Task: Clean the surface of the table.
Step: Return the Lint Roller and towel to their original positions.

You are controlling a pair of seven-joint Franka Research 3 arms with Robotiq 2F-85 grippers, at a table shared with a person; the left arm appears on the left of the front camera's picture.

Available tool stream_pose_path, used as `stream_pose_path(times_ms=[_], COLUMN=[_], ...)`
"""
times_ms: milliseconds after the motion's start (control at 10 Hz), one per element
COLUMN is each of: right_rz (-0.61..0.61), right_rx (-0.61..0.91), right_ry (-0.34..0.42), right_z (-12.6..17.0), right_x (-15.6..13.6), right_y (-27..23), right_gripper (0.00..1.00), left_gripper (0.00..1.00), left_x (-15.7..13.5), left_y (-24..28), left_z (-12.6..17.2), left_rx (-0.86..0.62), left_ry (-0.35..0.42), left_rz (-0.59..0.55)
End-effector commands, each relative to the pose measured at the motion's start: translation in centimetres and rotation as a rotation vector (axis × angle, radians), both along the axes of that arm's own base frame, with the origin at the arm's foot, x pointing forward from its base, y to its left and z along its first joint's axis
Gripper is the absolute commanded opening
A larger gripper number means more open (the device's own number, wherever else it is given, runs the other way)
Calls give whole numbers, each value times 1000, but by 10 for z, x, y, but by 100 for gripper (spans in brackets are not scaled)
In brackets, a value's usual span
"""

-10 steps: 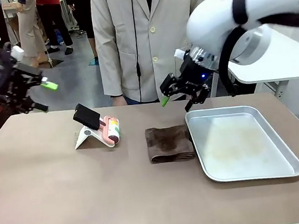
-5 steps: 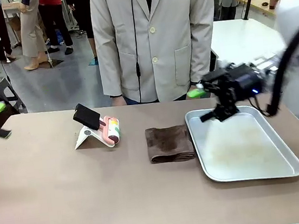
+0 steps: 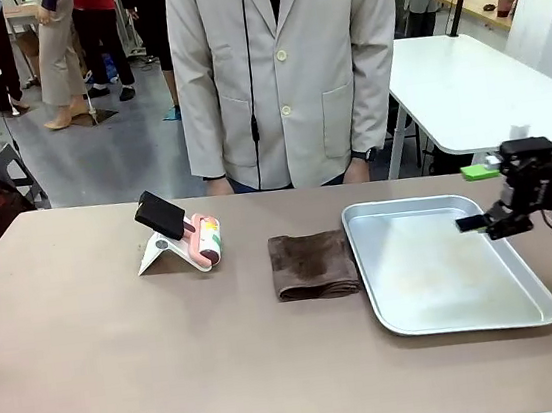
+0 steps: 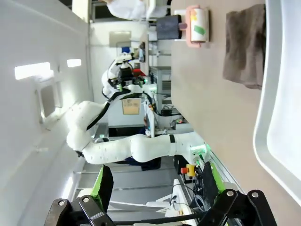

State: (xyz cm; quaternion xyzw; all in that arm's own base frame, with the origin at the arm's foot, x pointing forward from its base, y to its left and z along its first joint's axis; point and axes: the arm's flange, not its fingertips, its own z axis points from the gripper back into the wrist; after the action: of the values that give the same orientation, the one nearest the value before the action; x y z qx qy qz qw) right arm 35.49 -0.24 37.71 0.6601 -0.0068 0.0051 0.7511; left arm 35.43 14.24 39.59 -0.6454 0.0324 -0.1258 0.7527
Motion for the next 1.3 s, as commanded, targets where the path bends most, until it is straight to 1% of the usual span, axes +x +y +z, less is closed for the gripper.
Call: stream_pose_path(times_ms=[0, 100, 200, 300, 1200], right_rz=[7, -16, -54, -23, -23], right_rx=[62, 48, 55, 40, 40], right_ry=[1, 29, 0, 30, 30], right_z=[-21, -27, -30, -21, -21], right_x=[-1, 1, 4, -4, -4], right_y=[-22, -23, -22, -24, -24], right_gripper=[100, 100, 100, 100, 100], left_gripper=[100, 100, 100, 100, 100], left_x=[14, 13, 15, 14, 14], left_y=[26, 25, 22, 21, 21], left_z=[-7, -8, -8, -14, -14], left_rx=[-62, -83, -56, -37, -37], left_ry=[-31, -25, -13, -4, -4], left_rz=[19, 62, 90, 26, 26])
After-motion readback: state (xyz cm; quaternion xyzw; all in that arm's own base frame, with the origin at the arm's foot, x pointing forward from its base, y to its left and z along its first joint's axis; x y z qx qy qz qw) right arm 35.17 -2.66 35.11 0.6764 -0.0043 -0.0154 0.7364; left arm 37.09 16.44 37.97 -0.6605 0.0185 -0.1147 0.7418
